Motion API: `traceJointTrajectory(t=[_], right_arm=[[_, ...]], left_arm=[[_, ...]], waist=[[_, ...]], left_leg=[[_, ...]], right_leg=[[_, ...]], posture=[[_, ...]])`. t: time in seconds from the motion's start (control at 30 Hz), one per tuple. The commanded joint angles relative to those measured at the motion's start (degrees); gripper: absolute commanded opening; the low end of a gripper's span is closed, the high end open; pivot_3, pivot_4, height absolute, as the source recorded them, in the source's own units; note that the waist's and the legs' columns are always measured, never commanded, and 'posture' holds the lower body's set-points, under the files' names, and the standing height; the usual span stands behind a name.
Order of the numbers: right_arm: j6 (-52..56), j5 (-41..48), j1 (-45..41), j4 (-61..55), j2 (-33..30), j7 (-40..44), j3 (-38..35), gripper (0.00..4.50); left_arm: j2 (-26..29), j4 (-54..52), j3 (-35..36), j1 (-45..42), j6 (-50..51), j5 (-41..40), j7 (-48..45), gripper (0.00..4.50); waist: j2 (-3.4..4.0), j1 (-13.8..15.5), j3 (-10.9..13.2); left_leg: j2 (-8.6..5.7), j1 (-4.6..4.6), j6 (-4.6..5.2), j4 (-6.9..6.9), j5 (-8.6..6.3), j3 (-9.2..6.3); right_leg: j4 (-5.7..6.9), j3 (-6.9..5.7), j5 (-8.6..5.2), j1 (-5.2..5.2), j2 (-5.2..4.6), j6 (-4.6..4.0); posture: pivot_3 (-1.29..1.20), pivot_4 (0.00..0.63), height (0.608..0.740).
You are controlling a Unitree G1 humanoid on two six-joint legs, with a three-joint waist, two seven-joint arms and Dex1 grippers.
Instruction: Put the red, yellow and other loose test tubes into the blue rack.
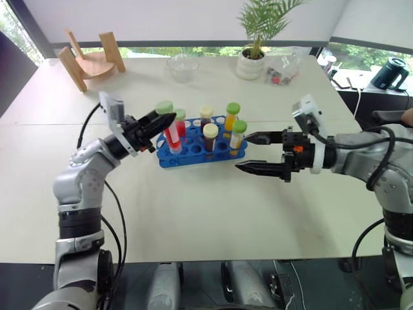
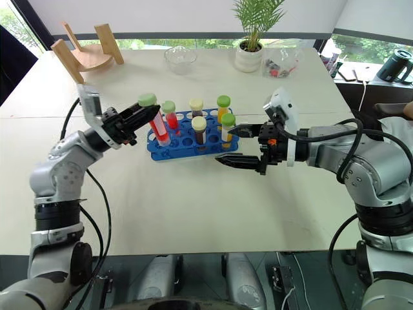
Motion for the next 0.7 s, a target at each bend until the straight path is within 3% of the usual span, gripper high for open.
traceJointTrajectory(t=[0.03, 0.5, 0.7], right_arm=[[0.21, -0.28, -1.99, 0.14, -1.15, 1.7, -0.47, 4.5], [3.71, 1.37, 0.11, -2.3, -1.0, 2.06, -2.02, 4.5], [3.77, 1.74, 1.74, -3.18, -0.24, 0.4, -2.64, 4.5]], left_arm=[[-0.52, 0.59, -2.89, 0.36, -8.19, 4.11, 0.63, 0.86], [-0.98, 12.24, -10.01, -1.22, -21.89, 11.02, -1.67, 0.86], [-0.94, 13.52, -10.72, -1.47, -22.46, 10.76, -2.45, 0.86]], waist=[[0.0, 0.01, 0.0], [0.02, 0.05, -0.01], [0.01, 0.11, -0.01]], left_leg=[[0.0, 0.0, 0.0, -0.01, 0.0, 0.01], [0.0, 0.04, 0.01, -0.04, 0.0, 0.01], [0.0, 0.04, 0.01, -0.08, 0.0, -0.01]], right_leg=[[0.0, 0.01, 0.0, 0.0, 0.0, 0.0], [-0.07, 0.0, 0.0, 0.07, 0.02, 0.0], [-0.08, 0.0, 0.0, 0.06, 0.03, -0.01]], posture=[[0.0, 0.15, 0.74], [0.0, 0.15, 0.74], [0.0, 0.15, 0.74]])
